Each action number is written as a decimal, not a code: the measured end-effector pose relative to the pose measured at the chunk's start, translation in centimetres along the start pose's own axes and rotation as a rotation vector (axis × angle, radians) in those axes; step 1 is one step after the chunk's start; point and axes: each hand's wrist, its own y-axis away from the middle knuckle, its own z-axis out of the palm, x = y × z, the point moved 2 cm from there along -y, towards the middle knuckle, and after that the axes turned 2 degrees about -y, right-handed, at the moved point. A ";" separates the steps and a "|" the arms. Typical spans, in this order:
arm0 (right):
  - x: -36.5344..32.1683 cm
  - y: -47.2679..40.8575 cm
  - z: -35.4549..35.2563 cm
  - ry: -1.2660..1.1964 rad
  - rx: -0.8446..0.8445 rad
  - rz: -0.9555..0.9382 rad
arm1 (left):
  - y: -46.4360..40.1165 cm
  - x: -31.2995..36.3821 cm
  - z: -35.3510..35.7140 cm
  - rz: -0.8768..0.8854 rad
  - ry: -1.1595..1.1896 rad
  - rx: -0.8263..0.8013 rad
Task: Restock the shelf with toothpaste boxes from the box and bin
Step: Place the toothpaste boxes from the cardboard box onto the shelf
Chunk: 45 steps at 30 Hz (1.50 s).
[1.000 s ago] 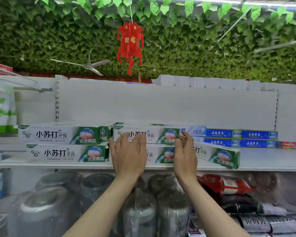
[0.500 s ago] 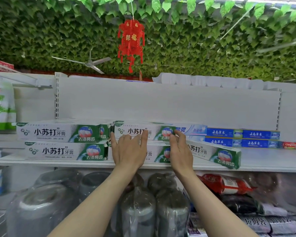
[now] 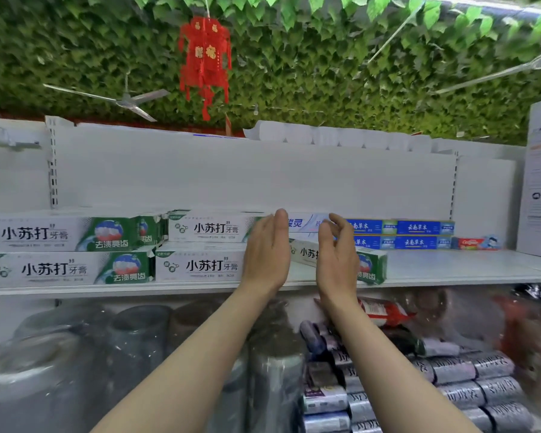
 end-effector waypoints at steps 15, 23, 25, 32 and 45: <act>5.0 -2.4 -8.8 0.318 0.015 0.169 | 2.6 -0.9 6.2 0.020 -0.198 -0.049; 3.0 -2.7 -10.2 0.287 0.299 0.200 | 3.3 -0.6 4.2 0.098 -0.291 0.014; 2.0 -2.8 -10.1 0.130 0.342 0.152 | 3.3 -0.8 3.3 0.124 -0.319 0.109; 0.3 -3.3 -6.0 -0.251 0.078 0.043 | 3.4 -1.8 -0.4 0.085 -0.415 0.426; 0.7 -1.8 4.3 -0.227 -0.340 0.115 | 3.3 -5.3 -7.6 -0.085 -0.673 0.480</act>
